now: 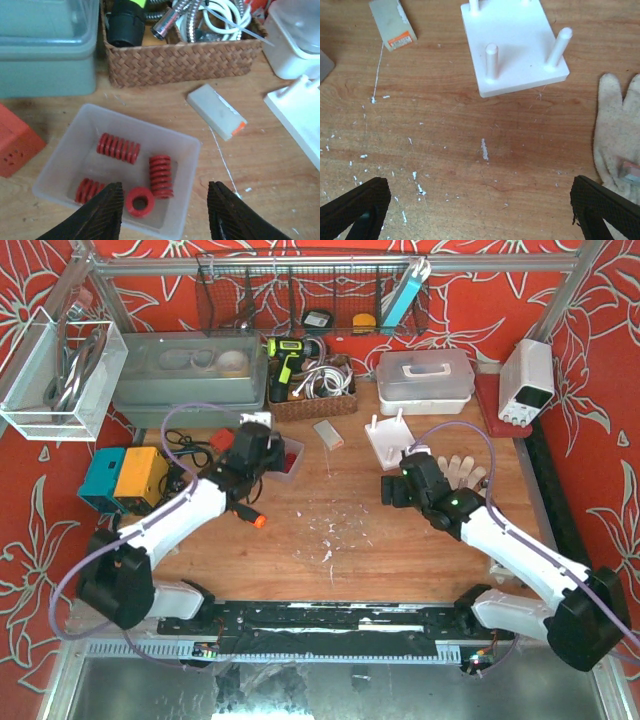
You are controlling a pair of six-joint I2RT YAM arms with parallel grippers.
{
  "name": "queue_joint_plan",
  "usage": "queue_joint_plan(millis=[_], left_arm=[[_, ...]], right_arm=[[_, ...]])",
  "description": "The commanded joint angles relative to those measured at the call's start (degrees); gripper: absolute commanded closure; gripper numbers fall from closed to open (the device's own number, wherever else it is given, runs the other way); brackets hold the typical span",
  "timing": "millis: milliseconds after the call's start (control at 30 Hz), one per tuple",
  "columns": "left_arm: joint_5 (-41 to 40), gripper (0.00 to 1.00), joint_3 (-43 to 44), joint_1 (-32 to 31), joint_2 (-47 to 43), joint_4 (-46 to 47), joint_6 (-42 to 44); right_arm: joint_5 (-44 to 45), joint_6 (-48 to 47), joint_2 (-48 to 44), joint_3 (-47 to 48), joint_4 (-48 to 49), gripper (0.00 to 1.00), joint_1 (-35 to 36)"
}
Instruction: Install the large spring
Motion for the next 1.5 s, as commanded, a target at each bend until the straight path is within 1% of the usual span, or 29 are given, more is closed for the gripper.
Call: queue_joint_plan(millis=[0,100,200,300,433,567,667,767,900,1067,1467], left_arm=[[5.3,0.52,9.9,4.1,5.8,-15.4,3.6],[8.2,0.55,15.3,5.4,11.2,-21.4,6.0],[8.0,0.59,20.4,6.1,16.9,-27.6,8.0],[7.9,0.60,23.5,6.5,20.8,-29.8,8.7],[10.4,0.58,28.3,6.7,25.9,-33.6,9.9],[10.6,0.57,31.4,6.7,29.8,-36.5,10.8],[10.3,0.55,32.9,6.7,31.8,-38.4,11.4],[10.7,0.56,33.4,6.7,32.7,-39.6,11.7],[8.3,0.55,33.7,6.7,33.6,-41.1,12.3],[9.4,0.56,34.1,6.7,35.1,-41.7,12.6],[9.2,0.61,35.0,6.7,36.8,-42.4,13.0]], right_arm=[[3.1,-0.8,-4.9,-2.6,4.1,0.01,0.2],[4.1,-1.1,-7.4,-4.0,5.1,0.02,0.2],[3.7,-1.1,-9.0,-5.2,6.3,0.02,0.2],[3.0,-1.3,-9.7,-5.7,6.8,0.02,0.2],[2.7,-1.3,-9.4,-5.7,7.0,0.02,0.3],[2.3,-1.3,-8.5,-5.6,7.2,0.02,0.3],[2.4,-1.5,-8.1,-5.4,7.1,0.02,0.2],[2.5,-1.6,-7.7,-5.5,7.4,0.02,0.3],[2.4,-1.7,-6.6,-5.2,7.2,0.02,0.3],[2.6,-1.8,-6.1,-5.1,7.3,0.02,0.3],[3.2,-2.0,-5.5,-5.0,7.3,0.02,0.3]])
